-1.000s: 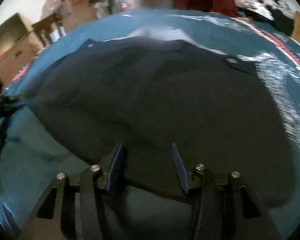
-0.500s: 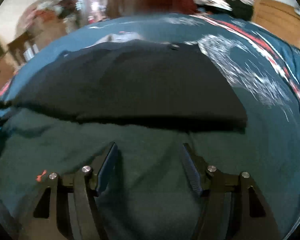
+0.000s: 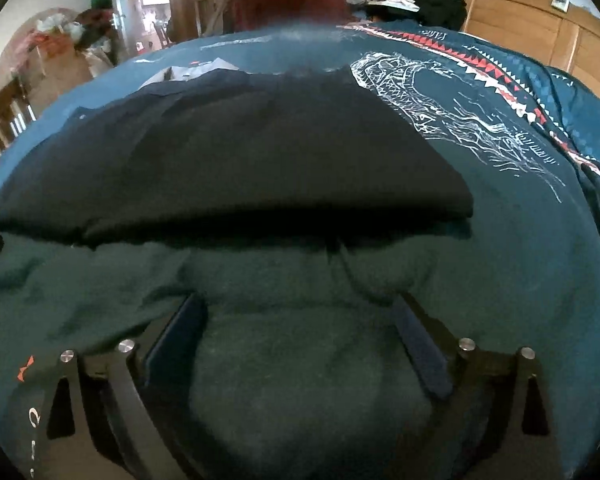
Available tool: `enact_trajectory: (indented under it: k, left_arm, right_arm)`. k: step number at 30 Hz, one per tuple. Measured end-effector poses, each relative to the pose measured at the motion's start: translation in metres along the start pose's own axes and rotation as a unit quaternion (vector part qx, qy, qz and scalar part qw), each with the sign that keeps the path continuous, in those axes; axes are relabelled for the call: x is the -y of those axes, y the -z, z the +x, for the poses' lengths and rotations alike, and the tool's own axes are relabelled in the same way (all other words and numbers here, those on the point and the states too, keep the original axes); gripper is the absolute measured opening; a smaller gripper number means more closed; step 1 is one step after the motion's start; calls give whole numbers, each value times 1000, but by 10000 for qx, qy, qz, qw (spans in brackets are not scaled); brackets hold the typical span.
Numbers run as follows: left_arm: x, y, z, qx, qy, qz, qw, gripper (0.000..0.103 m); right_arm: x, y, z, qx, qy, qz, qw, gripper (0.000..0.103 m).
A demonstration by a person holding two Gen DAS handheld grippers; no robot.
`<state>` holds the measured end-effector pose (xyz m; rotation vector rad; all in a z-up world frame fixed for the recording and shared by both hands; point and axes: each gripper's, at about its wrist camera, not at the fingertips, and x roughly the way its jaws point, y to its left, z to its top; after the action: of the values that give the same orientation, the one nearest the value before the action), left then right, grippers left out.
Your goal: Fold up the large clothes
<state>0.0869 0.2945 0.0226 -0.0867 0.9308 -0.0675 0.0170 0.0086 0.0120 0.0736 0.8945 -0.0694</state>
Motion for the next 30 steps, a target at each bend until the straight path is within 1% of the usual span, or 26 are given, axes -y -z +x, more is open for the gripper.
enact_trajectory:
  k: [3,6,9,30]
  left_arm:
    - [2,0,3,30,-93,-91,9999,103]
    - [2,3,4,209,-39,-173,9996,103]
    - [-1,7,2,316,55,-216,9993,103]
    - [-1,8,-1,415,188,-301,9985,103]
  right_arm:
    - [3,0,4,-13,-205,14,9998,103]
    - [0,2,6,36,-152,-43,9999,103]
    - [1,3,7,74,-194,-17,9998,103]
    - [1,3,9,114,-202,-11,9997,103]
